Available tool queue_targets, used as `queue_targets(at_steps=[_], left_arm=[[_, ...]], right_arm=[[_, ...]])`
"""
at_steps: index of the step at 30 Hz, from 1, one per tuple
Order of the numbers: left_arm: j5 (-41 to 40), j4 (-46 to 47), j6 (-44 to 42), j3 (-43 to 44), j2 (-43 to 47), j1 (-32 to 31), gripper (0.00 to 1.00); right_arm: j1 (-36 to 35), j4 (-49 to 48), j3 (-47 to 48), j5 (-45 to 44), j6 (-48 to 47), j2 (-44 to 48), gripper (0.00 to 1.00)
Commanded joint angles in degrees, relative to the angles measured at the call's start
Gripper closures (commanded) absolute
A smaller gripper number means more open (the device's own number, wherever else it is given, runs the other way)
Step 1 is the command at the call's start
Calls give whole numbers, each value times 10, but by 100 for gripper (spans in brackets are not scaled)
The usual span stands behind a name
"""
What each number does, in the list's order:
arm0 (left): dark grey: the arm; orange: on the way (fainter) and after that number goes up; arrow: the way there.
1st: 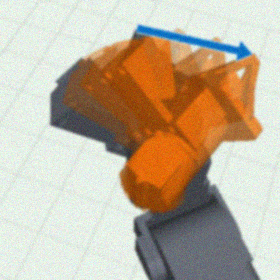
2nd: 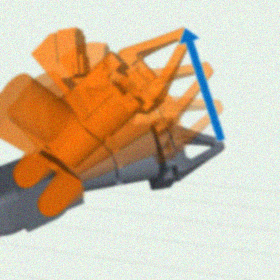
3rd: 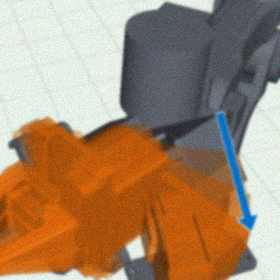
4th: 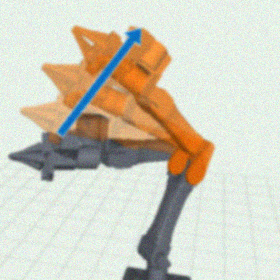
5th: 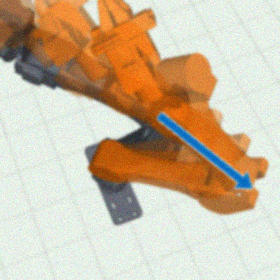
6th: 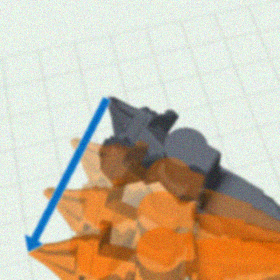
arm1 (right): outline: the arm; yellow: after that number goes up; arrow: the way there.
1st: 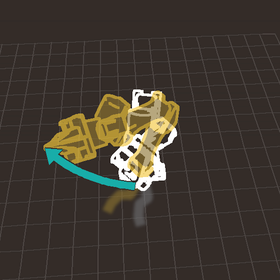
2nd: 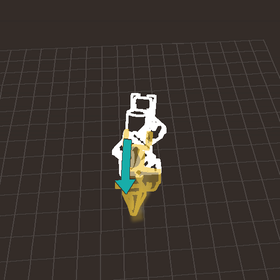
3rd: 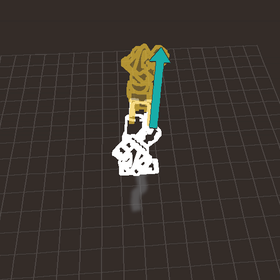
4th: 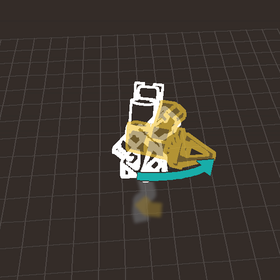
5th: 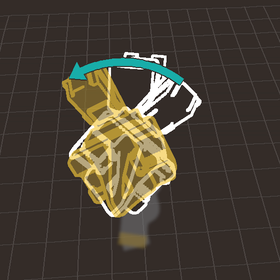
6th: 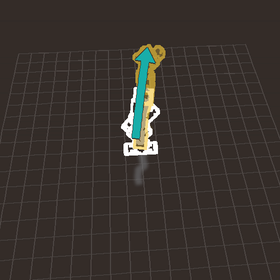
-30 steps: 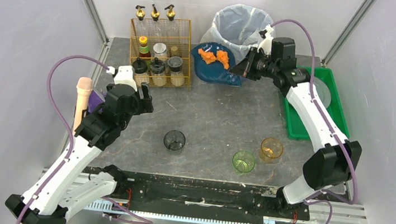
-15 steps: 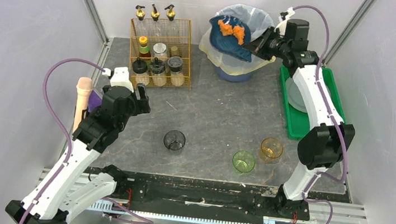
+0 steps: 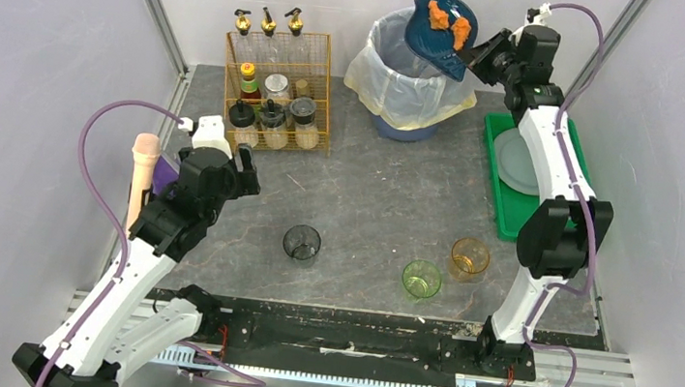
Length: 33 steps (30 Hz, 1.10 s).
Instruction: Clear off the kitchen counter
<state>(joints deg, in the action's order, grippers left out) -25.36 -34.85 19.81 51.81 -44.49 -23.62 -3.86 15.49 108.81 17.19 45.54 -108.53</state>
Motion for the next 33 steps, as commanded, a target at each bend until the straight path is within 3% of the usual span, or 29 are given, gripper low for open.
queue_targets(at_steps=[1,14,23,33], left_arm=[[-3,25,-11,-5,-7,5,14],[-5,27,-11,-10,-23,12,14],[-6,27,-11,-12,-20,14,15],[-7,29,-12,-14,-11,14,15]], right_arm=[[-4,-172,53,-44,-30,1,100],[-9,-269,31,-123,-166,-26,100],[-56,-309,11,-211,-335,-16,100],[-77,-363,-19,-280,-397,4,100]])
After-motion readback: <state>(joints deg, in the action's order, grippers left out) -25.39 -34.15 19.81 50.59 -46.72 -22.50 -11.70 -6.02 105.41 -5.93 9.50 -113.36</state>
